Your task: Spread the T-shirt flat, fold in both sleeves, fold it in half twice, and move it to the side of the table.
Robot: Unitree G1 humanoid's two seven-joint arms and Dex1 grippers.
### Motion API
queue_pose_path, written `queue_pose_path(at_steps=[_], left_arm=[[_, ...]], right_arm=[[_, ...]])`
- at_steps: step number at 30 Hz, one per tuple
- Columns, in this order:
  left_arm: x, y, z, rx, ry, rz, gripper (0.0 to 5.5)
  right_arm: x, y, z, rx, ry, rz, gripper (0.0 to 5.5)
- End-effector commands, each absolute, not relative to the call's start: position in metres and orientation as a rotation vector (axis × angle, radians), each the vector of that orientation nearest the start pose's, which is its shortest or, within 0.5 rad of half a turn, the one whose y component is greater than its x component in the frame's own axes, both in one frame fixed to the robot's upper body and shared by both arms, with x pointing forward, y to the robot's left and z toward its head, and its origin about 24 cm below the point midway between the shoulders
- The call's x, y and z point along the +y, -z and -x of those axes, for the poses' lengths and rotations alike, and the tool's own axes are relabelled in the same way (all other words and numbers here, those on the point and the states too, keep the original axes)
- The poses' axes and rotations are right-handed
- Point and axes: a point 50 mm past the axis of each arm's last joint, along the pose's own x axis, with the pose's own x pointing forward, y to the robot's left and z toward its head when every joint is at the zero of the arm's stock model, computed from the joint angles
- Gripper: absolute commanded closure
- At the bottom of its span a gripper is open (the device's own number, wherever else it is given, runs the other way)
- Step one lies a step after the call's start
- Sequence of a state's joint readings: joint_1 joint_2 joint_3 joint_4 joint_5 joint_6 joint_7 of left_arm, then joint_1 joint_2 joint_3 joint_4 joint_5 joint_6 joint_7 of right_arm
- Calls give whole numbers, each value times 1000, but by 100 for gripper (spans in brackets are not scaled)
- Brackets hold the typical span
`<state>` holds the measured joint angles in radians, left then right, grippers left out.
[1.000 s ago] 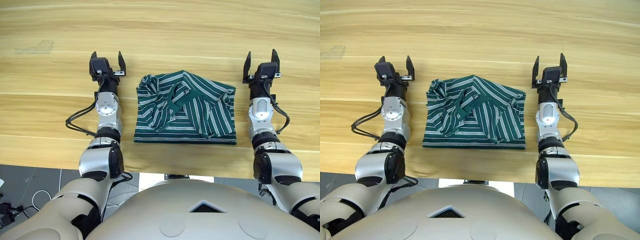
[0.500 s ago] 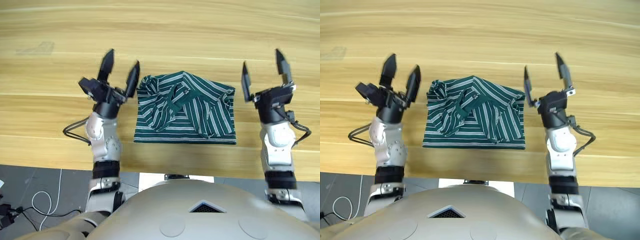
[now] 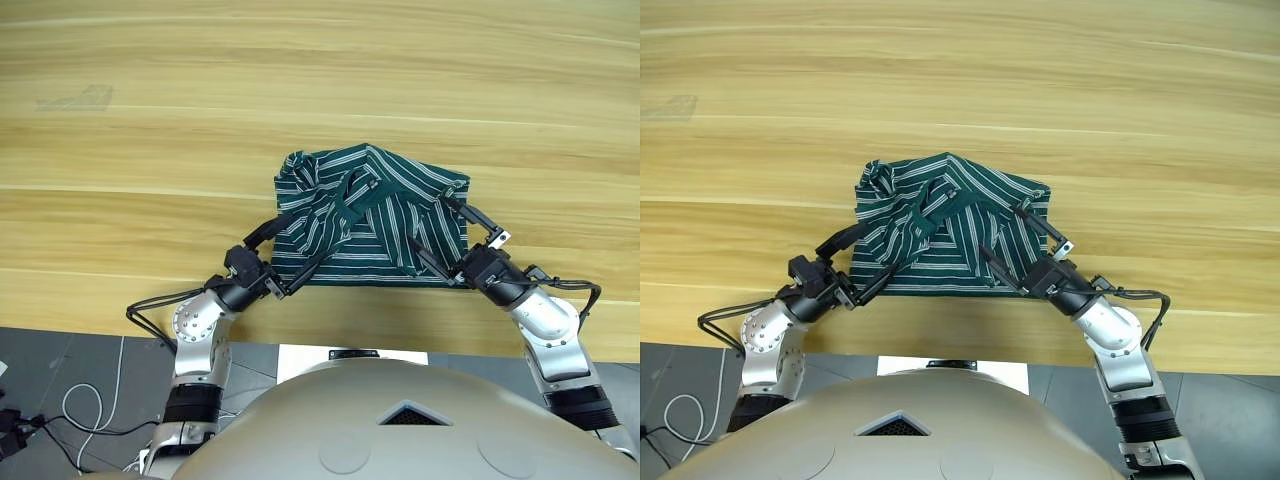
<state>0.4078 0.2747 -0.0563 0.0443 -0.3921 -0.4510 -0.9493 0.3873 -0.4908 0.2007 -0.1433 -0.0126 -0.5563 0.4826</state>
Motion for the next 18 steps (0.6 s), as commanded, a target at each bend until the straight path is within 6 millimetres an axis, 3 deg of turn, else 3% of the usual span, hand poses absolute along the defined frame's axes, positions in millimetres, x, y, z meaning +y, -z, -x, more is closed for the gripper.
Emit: queue_pose_path(at_steps=[1,10,18], left_arm=[[162,-8,-127,-55,874,129,119],[156,-2,-124,-4,931,61,119],[170,15,-137,106,800,-144,119]], right_arm=[[-156,-27,-142,-87,-860,410,194],[-142,-1,-125,29,-955,339,194],[-144,7,-121,65,-945,313,194]])
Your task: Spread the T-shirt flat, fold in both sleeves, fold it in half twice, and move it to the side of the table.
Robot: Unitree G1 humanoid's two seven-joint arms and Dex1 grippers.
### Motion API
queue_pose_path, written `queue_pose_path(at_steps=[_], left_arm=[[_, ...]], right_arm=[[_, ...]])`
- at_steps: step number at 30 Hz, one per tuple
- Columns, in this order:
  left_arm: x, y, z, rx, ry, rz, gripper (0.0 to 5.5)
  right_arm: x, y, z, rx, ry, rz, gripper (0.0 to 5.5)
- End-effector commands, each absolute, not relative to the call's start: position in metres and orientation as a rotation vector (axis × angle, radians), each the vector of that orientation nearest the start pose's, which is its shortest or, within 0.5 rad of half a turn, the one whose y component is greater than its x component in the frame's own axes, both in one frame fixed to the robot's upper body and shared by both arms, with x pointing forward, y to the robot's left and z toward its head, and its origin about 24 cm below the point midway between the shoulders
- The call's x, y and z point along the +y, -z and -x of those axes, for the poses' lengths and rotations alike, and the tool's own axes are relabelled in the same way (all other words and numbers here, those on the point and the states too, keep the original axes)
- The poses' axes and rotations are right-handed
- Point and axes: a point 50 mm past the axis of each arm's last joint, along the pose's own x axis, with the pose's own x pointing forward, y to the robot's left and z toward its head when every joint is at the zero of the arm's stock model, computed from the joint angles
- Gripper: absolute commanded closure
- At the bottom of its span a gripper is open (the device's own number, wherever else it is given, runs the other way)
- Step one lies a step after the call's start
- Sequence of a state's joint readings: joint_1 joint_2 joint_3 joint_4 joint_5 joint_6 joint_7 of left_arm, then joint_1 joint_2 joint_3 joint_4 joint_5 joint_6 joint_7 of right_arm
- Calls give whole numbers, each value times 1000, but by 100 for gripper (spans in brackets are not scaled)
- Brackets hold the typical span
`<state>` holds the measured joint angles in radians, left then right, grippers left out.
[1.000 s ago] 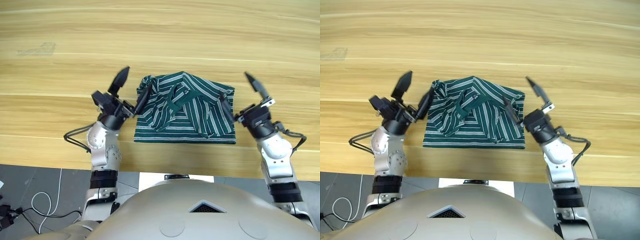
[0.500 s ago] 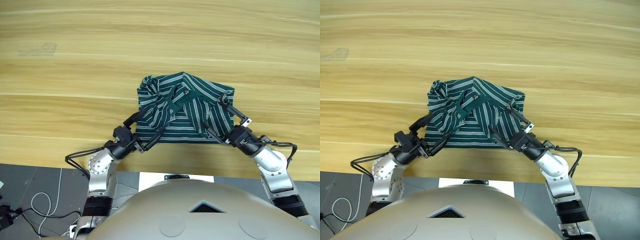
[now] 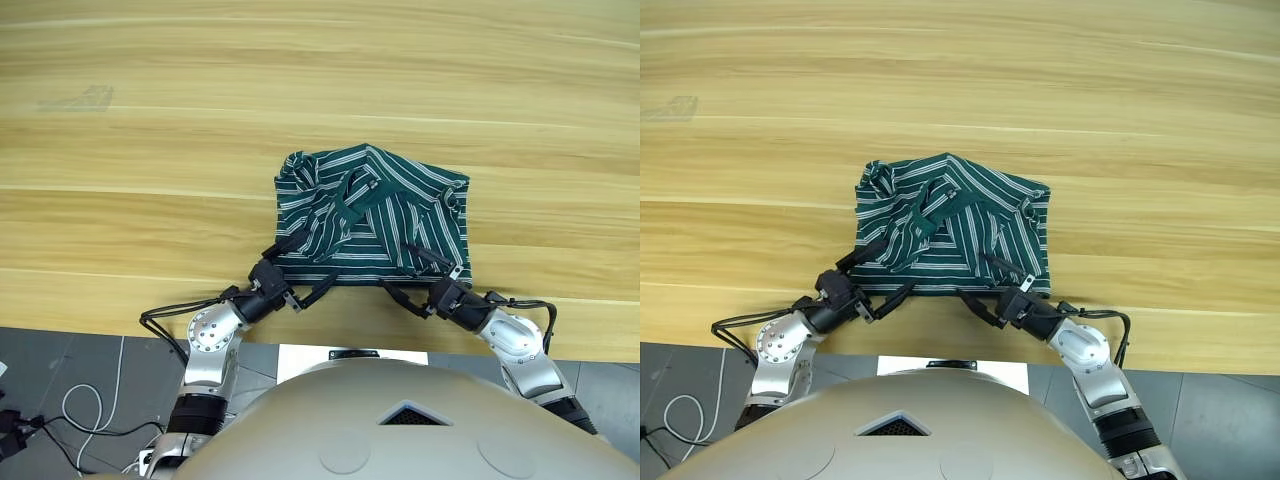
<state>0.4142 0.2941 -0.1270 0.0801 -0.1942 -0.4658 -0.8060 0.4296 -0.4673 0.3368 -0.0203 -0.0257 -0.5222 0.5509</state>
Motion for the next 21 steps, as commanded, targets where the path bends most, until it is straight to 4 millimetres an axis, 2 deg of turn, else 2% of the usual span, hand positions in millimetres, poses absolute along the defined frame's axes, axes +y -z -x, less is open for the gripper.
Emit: queue_pose_path(at_steps=[1,7,18,21], left_arm=[[172,15,-137,116,785,-177,119],[174,12,-137,116,749,-312,119],[168,9,-128,75,817,-328,119],[168,13,-132,99,796,-332,181]], right_arm=[[-144,6,-122,58,-946,307,194],[-144,3,-123,40,-943,282,194],[-138,8,-126,42,-958,281,194],[-137,7,-126,34,-963,277,194]])
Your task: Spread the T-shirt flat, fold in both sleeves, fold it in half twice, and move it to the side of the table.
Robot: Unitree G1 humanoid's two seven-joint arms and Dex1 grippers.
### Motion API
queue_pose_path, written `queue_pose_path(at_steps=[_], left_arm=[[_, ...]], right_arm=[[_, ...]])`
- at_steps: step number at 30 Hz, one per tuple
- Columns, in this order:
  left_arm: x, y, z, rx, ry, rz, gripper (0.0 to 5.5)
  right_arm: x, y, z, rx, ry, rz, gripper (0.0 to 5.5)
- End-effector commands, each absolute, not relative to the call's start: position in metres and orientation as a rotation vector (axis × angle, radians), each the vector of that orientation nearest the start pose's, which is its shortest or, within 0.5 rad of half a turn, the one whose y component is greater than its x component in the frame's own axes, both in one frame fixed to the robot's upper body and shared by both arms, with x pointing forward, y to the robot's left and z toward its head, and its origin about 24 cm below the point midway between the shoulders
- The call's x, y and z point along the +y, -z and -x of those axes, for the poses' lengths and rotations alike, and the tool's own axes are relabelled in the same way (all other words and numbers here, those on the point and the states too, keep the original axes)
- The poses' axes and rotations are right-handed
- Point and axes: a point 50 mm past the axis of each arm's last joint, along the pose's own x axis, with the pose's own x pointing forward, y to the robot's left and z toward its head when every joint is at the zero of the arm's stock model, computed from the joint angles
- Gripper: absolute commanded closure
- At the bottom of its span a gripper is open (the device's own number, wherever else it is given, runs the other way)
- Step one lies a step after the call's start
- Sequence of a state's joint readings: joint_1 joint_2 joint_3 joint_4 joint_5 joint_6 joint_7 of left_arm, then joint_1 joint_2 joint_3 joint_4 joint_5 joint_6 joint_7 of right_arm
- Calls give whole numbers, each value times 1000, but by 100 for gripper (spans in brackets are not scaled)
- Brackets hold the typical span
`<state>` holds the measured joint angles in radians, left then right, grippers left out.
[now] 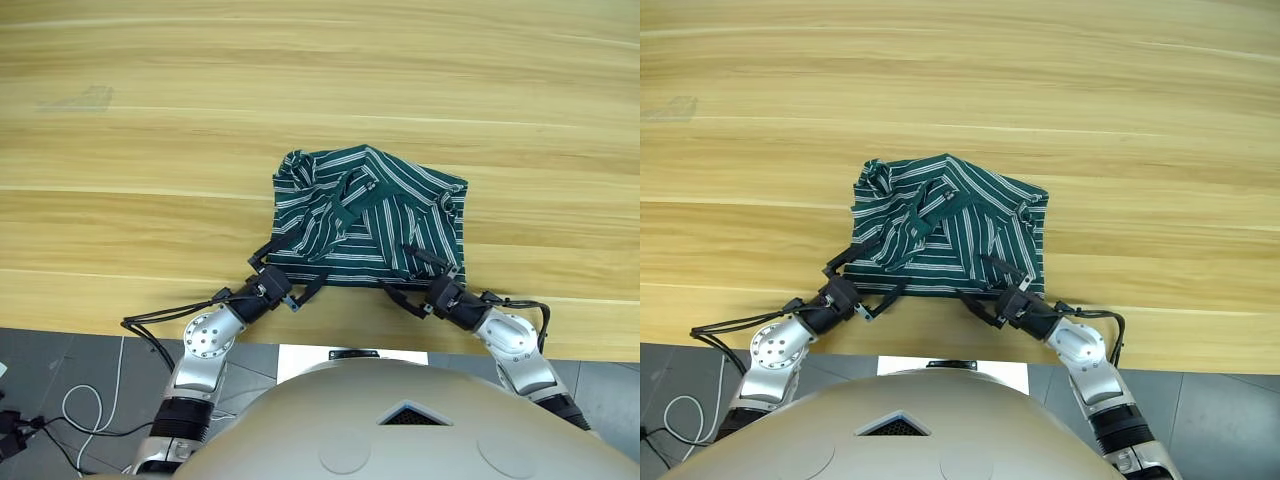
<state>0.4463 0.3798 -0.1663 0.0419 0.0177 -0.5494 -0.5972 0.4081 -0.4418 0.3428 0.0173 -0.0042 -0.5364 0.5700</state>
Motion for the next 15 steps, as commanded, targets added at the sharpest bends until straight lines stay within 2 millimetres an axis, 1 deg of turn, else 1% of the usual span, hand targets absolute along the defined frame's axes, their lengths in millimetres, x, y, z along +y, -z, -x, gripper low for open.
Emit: queue_pose_path(at_steps=[1,3,6,8,12,13,15], left_arm=[[169,14,-134,112,786,-340,196],[170,16,-138,134,762,-357,227],[173,19,-145,158,712,-381,288],[174,19,-147,164,696,-385,321],[172,19,-143,162,715,-380,396],[170,17,-141,151,731,-367,407],[166,12,-135,129,781,-309,412]], right_arm=[[-136,7,-126,32,-965,276,194],[-135,6,-126,30,-965,275,194],[-134,6,-125,29,-967,271,194],[-134,7,-123,32,-967,267,194],[-139,3,-122,25,-949,219,194],[-140,2,-123,21,-946,205,194],[-141,1,-124,20,-944,197,194]])
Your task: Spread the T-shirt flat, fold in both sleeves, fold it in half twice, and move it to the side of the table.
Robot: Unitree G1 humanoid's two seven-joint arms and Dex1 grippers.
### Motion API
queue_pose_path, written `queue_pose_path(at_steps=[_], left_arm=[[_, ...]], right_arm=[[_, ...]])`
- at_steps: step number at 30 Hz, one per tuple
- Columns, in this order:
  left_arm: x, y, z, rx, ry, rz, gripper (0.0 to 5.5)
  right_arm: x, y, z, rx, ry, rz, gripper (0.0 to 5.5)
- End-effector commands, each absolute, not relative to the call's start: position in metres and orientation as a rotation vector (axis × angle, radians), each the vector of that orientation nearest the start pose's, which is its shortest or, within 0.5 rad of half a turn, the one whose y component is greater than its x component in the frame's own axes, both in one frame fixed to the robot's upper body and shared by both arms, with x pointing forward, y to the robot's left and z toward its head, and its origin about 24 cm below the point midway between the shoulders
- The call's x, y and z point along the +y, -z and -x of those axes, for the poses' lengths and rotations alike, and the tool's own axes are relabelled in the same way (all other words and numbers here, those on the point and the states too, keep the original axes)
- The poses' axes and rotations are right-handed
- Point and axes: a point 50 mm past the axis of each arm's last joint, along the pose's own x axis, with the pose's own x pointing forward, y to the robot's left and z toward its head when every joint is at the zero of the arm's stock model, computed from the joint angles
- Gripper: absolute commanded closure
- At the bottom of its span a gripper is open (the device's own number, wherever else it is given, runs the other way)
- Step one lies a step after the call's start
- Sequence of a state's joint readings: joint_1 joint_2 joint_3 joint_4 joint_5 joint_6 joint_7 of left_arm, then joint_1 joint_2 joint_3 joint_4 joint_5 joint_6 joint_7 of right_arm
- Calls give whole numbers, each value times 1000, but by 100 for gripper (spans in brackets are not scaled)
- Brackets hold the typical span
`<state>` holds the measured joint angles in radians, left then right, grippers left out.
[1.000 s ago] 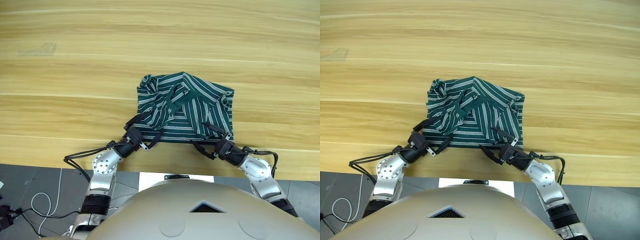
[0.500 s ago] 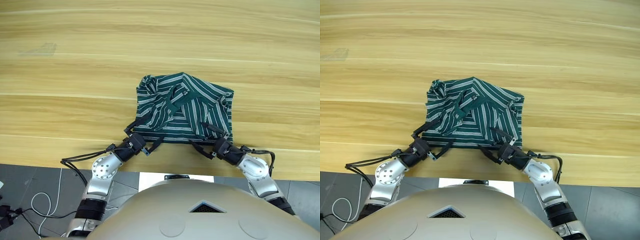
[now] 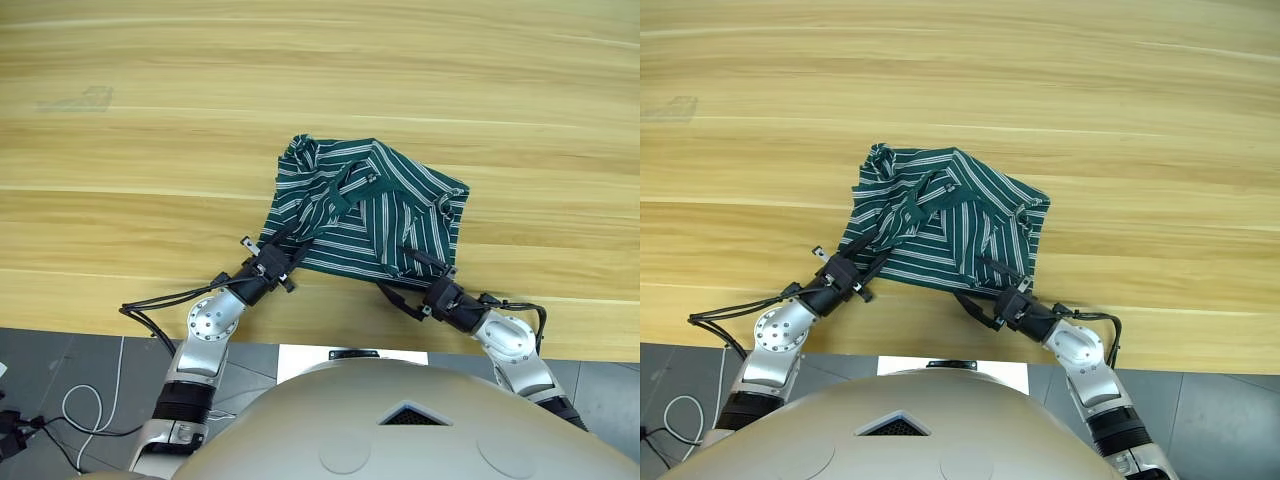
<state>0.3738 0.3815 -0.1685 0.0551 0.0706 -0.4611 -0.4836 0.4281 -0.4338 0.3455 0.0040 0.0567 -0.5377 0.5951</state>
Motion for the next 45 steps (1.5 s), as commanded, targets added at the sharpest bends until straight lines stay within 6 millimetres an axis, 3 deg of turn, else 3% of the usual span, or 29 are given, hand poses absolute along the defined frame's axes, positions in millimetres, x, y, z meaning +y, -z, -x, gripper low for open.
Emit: queue_pose_path(at_steps=[1,6,14,24,30,41,45], left_arm=[[165,10,-133,122,802,-281,412],[169,14,-134,143,814,-188,412],[179,19,-156,168,637,-161,548],[176,16,-157,145,619,-152,548],[168,11,-152,109,638,-92,548],[158,4,-150,64,642,-70,548],[156,3,-151,59,643,-72,548]], right_arm=[[-142,2,-125,23,-945,198,194],[-141,8,-125,40,-949,217,194],[-144,6,-124,41,-933,216,194],[-143,8,-120,49,-923,187,194],[-155,-8,-115,48,-871,76,194],[-148,17,-116,188,-839,116,194],[-140,17,-113,201,-867,123,194]])
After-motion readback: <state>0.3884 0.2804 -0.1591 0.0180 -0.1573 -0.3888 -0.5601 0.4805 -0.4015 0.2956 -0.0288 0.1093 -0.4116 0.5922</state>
